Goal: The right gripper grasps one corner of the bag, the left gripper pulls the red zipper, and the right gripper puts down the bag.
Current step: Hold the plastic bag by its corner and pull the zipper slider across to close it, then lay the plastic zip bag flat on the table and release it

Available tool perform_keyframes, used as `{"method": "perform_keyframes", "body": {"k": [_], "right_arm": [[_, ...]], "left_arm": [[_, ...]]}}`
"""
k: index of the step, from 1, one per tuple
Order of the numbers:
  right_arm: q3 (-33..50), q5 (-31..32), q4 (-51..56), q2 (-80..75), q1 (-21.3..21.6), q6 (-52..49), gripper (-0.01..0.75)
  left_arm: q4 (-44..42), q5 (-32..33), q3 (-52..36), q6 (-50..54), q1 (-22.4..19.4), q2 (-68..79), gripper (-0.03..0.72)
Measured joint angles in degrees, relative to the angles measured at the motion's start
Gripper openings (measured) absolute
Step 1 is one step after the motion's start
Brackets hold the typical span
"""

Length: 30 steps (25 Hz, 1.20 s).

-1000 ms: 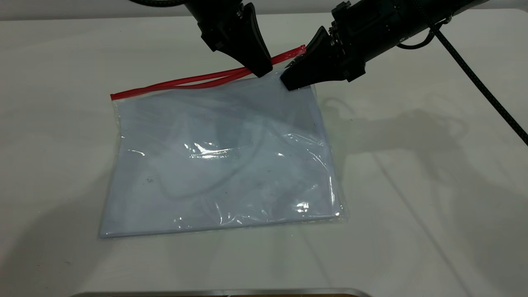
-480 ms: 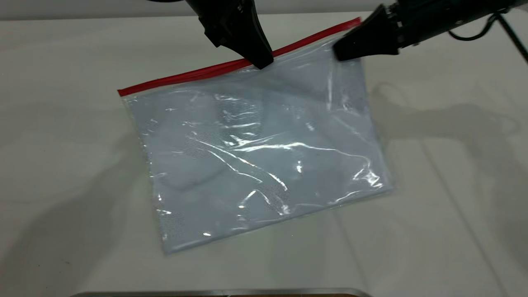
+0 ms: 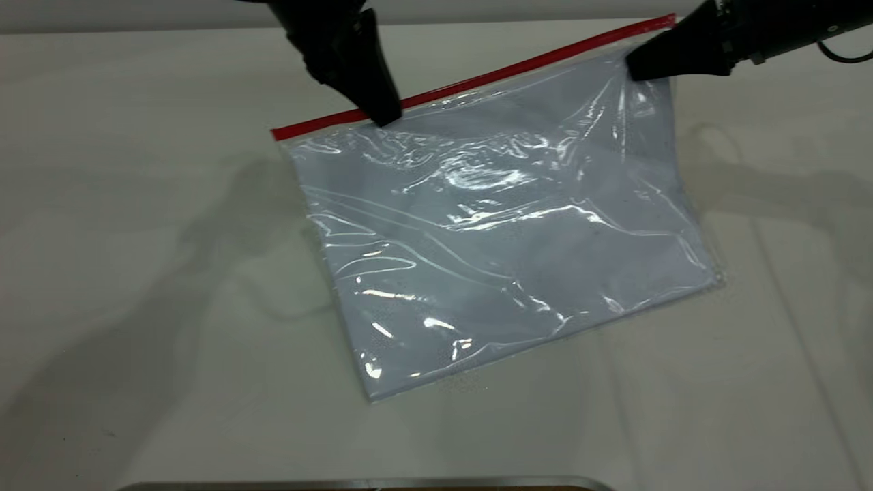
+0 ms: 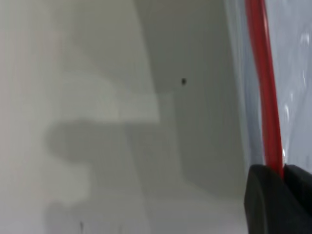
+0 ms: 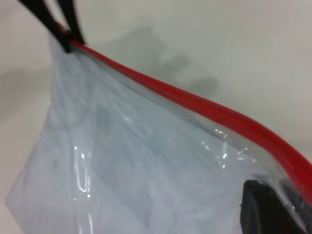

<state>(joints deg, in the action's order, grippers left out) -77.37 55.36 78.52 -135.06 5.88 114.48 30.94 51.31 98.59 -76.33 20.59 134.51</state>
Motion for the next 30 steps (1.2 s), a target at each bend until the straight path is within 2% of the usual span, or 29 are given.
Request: {"method": "perform_keyframes", "body": {"k": [7,11,15,18,23,25,28,30], "right_arm": [[0.0,-6.37,0.62,0.0,0.49,-4.19,0.049],[0.0,-7.56,1.06,0.0,0.49,-4.81,0.054],[0.0,-7.99,1.52,0.0,0.49,-4.95,0.105],[0.0,-10.15,1.78,0.0,0.76,-5.23,0.222],[0.0,-11.92,2.56,0.13,1.15,-5.54,0.494],[0.0,-14.28,2.5,0.71,1.15,-6.82,0.569],[0.0,-18.78,0.68,4.2,1.15,-11.16,0.623],[0.0,-20.8,-1.79,8.97,1.15,-15.01,0.626]], "left_arm": [[-5.01,0.87,0.0,6.55,-2.25,0.0,0.047],[-6.4,0.94,0.0,8.73,-2.8,0.0,0.05],[-6.52,0.94,0.0,9.74,-2.8,0.0,0.081],[-8.01,1.87,0.0,11.09,-3.11,0.0,0.171],[-8.83,0.45,0.0,17.54,-3.29,0.0,0.409],[-9.61,0.13,0.45,20.72,-3.29,0.0,0.504],[-12.9,2.04,3.55,27.66,-3.29,-0.43,0.59],[-15.93,5.47,6.3,33.4,-3.29,-1.76,0.606]]}}
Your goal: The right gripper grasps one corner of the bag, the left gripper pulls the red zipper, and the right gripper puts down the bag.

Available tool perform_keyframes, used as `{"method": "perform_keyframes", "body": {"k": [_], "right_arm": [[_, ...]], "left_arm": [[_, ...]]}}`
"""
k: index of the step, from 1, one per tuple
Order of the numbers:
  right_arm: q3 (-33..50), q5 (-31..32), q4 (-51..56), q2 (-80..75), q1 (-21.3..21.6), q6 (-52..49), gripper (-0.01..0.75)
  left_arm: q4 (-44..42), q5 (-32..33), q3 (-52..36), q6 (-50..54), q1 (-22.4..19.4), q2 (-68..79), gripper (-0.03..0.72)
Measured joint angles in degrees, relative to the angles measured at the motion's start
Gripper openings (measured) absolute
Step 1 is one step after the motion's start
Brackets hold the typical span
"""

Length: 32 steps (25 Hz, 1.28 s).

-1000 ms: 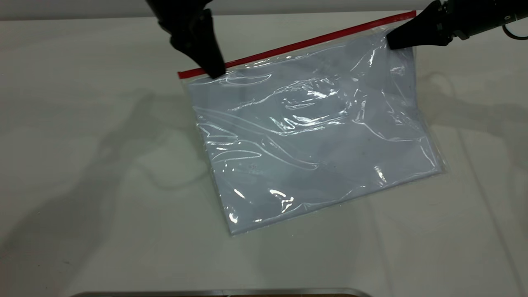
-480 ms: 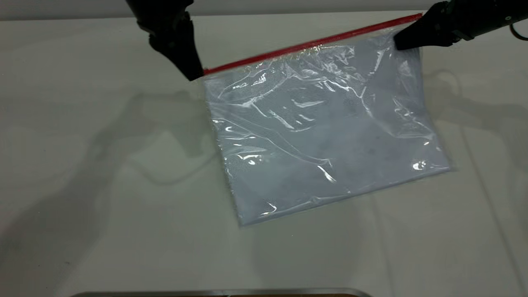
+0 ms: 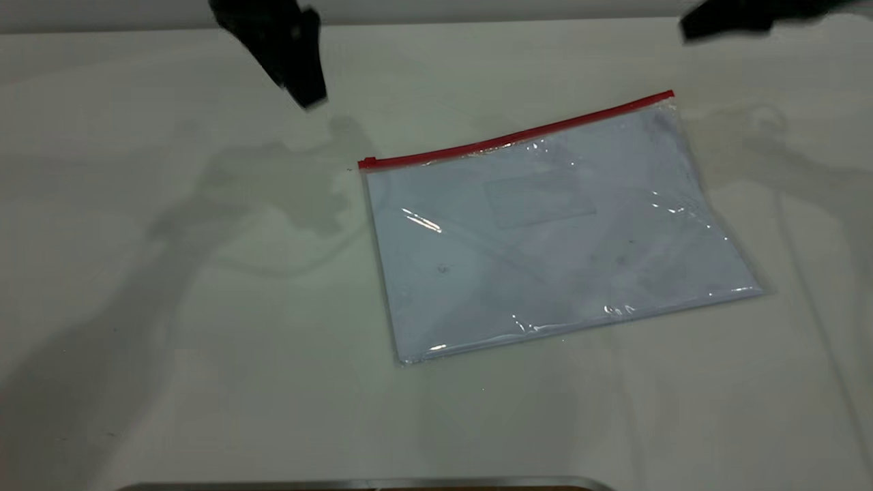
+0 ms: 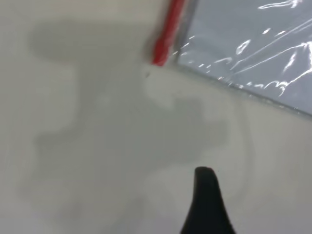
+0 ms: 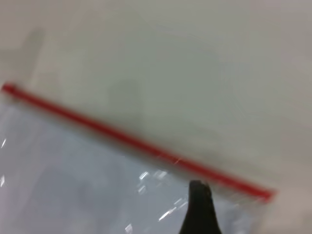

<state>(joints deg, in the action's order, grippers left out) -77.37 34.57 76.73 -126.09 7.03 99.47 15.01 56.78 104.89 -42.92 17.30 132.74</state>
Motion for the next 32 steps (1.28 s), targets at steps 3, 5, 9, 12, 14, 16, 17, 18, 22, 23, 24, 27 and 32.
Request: {"method": "perform_keyframes", "body": {"k": [3,5,9,12,14,16,17,18,22,23,24,27,32], "right_arm": [[0.07,-1.23,-5.67,9.19,0.0,-8.68,0.619],[0.07,-1.28,-10.78,15.93,0.0,-15.91,0.607],[0.07,0.51,-22.03,30.46,0.0,-30.96,0.587],[0.09,3.73,-30.12,40.84,0.0,-42.67,0.587],[0.14,7.25,-35.11,47.91,0.0,-51.23,0.587],[0.2,11.78,-39.2,53.89,0.0,-57.52,0.587],[0.27,13.64,-40.41,56.77,0.0,-59.83,0.587],[0.27,16.05,-41.45,59.36,0.0,-61.73,0.587],[0.27,25.43,-42.68,66.97,0.0,-65.17,0.587],[0.54,27.77,-42.68,68.79,0.0,-65.85,0.587],[0.9,29.86,-42.68,70.65,0.0,-66.45,0.587],[4.49,33.71,-42.56,76.41,0.0,-66.98,0.587],[15.25,36.19,-42.09,87.87,0.0,-68.38,0.586]], "left_arm": [[-4.93,7.62,5.33,8.28,0.0,-3.47,0.605],[-8.02,10.13,9.31,13.66,0.0,-6.28,0.596],[-13.21,10.13,13.85,24.42,0.0,-12.31,0.584],[-17.94,10.13,13.97,30.3,0.0,-17.96,0.582],[-20.36,10.13,13.97,32.54,0.0,-21.94,0.582],[-21.39,10.13,13.97,34.05,0.0,-26.65,0.582],[-21.44,10.13,13.73,34.69,0.0,-28.78,0.582],[-21.44,10.13,13.05,35.65,0.0,-31.51,0.582],[-21.44,10.13,5.9,38.56,0.0,-43.89,0.582],[-21.44,10.13,3.12,39.34,0.0,-47.42,0.582],[-21.44,10.13,0.72,40.37,0.0,-50.43,0.581],[-21.44,10.13,-8.75,43.24,0.0,-61.84,0.581],[-21.44,10.13,-23.97,46.96,0.0,-81.32,0.58]]}}
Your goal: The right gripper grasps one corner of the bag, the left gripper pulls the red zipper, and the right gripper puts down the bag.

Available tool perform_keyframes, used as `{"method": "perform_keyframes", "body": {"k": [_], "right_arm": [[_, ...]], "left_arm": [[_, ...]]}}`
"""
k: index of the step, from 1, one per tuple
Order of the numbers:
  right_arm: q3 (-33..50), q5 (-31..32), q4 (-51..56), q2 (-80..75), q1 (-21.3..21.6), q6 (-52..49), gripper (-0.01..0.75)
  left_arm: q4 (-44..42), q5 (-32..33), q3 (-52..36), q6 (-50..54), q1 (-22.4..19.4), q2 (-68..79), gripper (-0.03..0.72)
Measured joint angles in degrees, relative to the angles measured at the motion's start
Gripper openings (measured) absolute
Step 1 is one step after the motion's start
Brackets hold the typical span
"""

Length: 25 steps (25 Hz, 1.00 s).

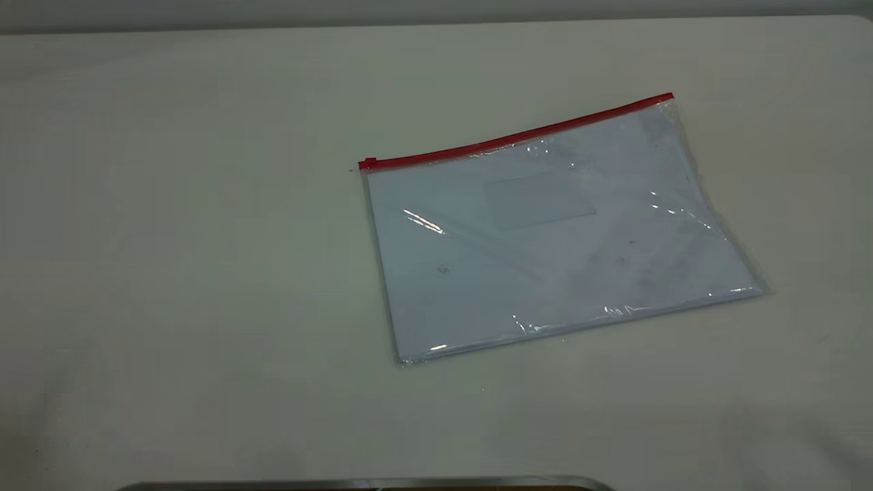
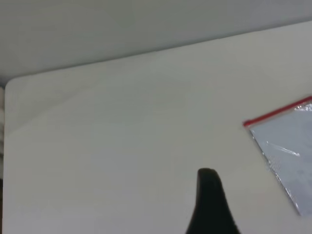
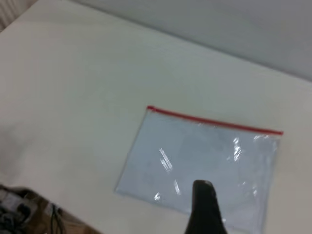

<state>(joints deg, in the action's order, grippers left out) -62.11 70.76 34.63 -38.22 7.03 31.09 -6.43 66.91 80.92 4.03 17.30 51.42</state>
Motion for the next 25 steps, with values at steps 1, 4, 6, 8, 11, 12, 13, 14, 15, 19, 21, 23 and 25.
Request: {"method": "perform_keyframes", "body": {"k": [1,4,6,8,11,12,13,14,15,19,21,23,25], "right_arm": [[2.44,0.0,0.22,2.01,0.0,-0.07,0.586],[8.47,0.0,0.34,9.19,0.0,-0.52,0.585],[11.68,0.0,0.51,13.59,0.0,-1.26,0.585],[14.7,0.0,0.61,17.97,0.0,-2.01,0.585],[17.99,0.0,0.76,24.69,0.0,-2.99,0.585],[18.67,0.0,0.76,26.27,0.0,-3.26,0.585],[19.1,0.0,0.76,27.9,0.0,-3.74,0.585],[19.41,0.0,0.7,29.28,0.0,-4.09,0.585],[19.61,0.0,0.57,30.21,0.0,-4.31,0.585],[20.38,0.0,-0.99,34.3,0.0,-5.78,0.585],[22.0,0.0,-1.63,36.78,0.0,-6.01,0.585],[24.38,0.0,-2.87,38.88,0.0,-6.01,0.585],[26.81,0.0,-4.31,39.44,0.0,-6.01,0.585]], "left_arm": [[0.0,0.0,-3.18,0.07,0.0,-4.43,0.58],[-0.1,0.0,-10.99,-0.2,0.0,-17.77,0.58],[-0.46,0.0,-15.2,-0.23,0.0,-27.66,0.58],[-1.18,0.0,-19.3,-0.23,0.0,-36.46,0.58],[-1.52,0.0,-24.75,-0.8,0.0,-46.92,0.58],[-1.52,0.0,-26.68,-1.21,0.0,-49.25,0.58],[-1.43,0.0,-28.32,-1.48,0.0,-50.83,0.58],[-1.24,0.0,-30.25,-1.76,0.0,-51.6,0.58],[-0.76,0.0,-32.22,-2.23,0.0,-52.02,0.58],[1.99,0.0,-39.74,-5.26,0.0,-52.08,0.58],[3.15,0.0,-43.0,-5.95,0.0,-52.08,0.58],[4.02,0.0,-46.06,-6.31,0.0,-52.08,0.58],[4.86,-0.19,-48.46,-6.3,0.0,-52.08,0.58]]}}
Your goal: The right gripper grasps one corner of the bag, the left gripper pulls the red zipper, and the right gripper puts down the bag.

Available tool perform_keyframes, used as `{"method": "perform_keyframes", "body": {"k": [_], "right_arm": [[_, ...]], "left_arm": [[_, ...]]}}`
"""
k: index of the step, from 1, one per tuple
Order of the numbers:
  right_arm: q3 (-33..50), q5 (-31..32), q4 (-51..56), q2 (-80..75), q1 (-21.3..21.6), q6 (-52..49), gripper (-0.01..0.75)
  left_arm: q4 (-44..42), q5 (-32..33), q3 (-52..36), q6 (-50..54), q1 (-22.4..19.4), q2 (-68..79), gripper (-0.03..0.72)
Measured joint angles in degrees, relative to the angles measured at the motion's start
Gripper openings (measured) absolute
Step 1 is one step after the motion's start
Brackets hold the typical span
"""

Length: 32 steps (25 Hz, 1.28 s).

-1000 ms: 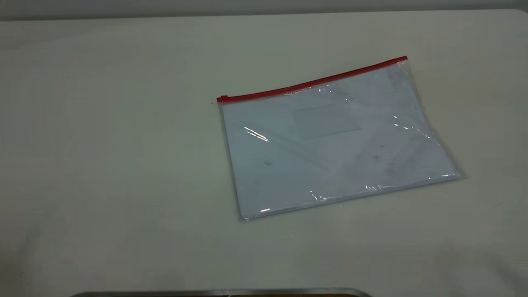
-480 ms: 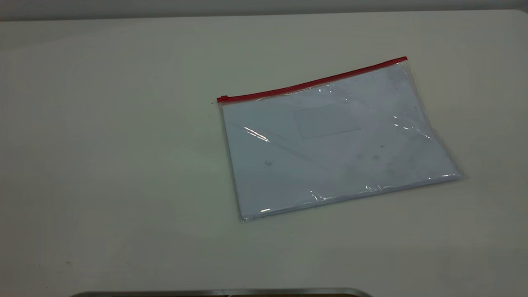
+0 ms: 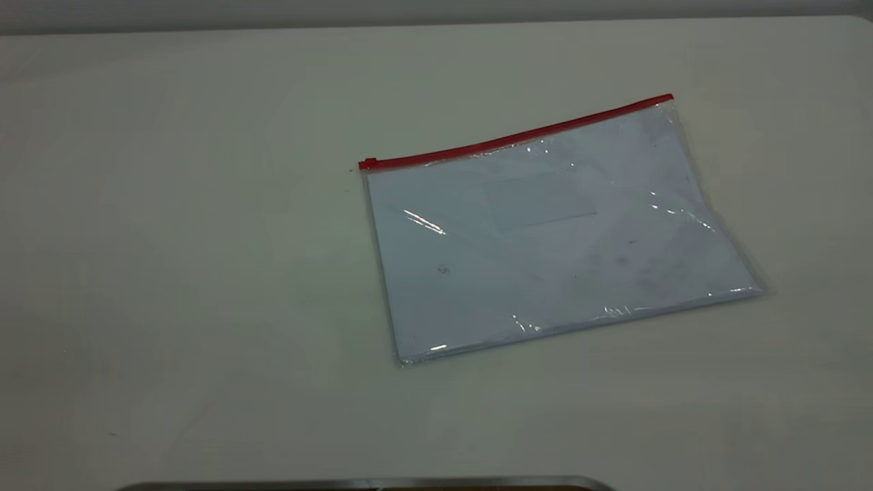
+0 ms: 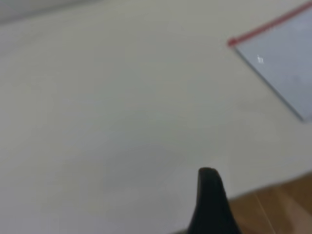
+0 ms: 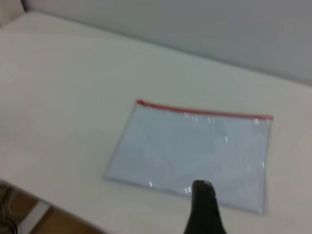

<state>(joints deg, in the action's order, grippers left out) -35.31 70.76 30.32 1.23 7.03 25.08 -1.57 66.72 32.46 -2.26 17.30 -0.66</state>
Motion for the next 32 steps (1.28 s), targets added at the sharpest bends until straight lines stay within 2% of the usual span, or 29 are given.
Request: {"method": "perform_keyframes", "body": {"k": [7,13,21,32], "right_arm": [[4.51,-0.13,-6.2,0.0,0.0,0.24,0.581],[6.61,-2.81,-14.8,0.0,0.0,-3.3,0.578],[7.63,-4.65,-19.25,0.0,0.0,-7.48,0.578],[7.63,-5.15,-19.51,0.0,0.0,-8.17,0.578]], "left_arm": [[2.54,-0.41,-3.67,-0.02,0.0,0.05,0.58],[3.7,-1.21,-4.51,-0.22,0.0,0.05,0.58],[3.65,-1.26,-4.51,-0.22,0.0,0.05,0.58],[3.65,-1.26,-4.59,-0.22,0.0,0.05,0.58]]}}
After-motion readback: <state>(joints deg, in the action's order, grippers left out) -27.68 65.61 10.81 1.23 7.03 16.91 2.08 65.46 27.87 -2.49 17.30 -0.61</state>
